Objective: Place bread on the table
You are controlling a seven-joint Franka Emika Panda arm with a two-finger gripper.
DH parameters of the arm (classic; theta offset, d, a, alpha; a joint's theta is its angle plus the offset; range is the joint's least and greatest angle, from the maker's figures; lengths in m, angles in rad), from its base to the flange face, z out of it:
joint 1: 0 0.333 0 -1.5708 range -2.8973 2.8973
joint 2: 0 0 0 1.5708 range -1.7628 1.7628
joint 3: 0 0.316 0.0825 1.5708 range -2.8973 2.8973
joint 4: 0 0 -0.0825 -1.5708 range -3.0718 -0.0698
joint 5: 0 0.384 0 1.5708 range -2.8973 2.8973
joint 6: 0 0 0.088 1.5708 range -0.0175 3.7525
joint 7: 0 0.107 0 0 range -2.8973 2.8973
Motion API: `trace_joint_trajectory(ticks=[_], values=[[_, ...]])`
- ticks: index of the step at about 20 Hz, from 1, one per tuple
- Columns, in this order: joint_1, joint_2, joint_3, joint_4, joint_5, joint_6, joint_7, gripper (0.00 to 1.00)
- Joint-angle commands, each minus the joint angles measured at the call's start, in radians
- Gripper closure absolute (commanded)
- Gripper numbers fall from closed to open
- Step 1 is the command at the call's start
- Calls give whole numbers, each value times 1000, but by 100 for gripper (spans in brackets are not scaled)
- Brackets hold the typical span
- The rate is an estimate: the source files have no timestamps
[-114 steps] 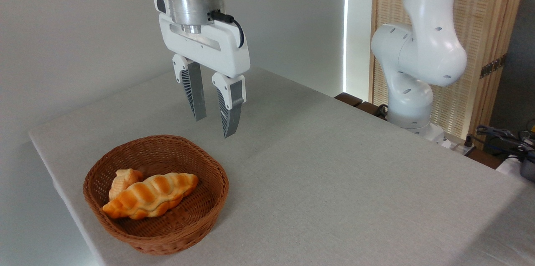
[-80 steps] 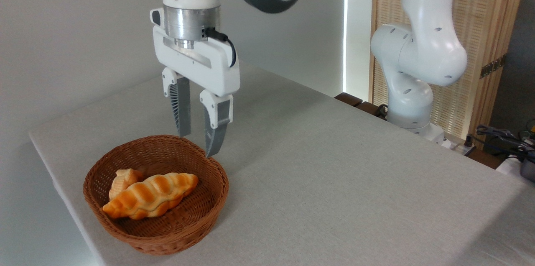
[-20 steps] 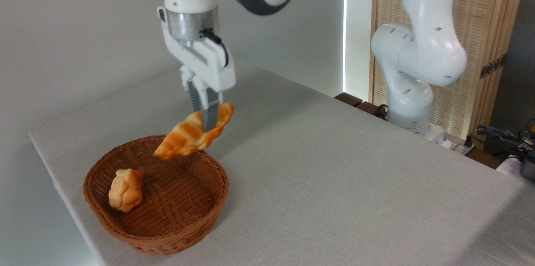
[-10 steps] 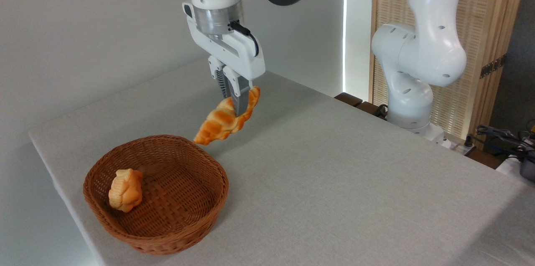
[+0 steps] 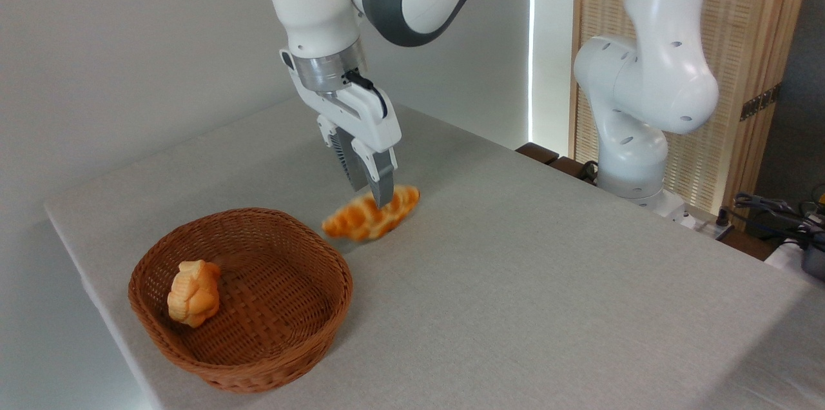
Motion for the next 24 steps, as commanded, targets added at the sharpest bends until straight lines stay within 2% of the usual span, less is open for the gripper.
trace_joint_trajectory(ticks=[1,13,19,21,22,24], values=[[-2,1,1,11,19,7,-12,0],[0,-2,3,61,25,12,-6,0],[15,1,18,75,91,153,-3,0],[15,1,36,75,95,161,-3,0],[15,1,64,77,95,161,8,0],[15,0,84,90,86,144,93,0]])
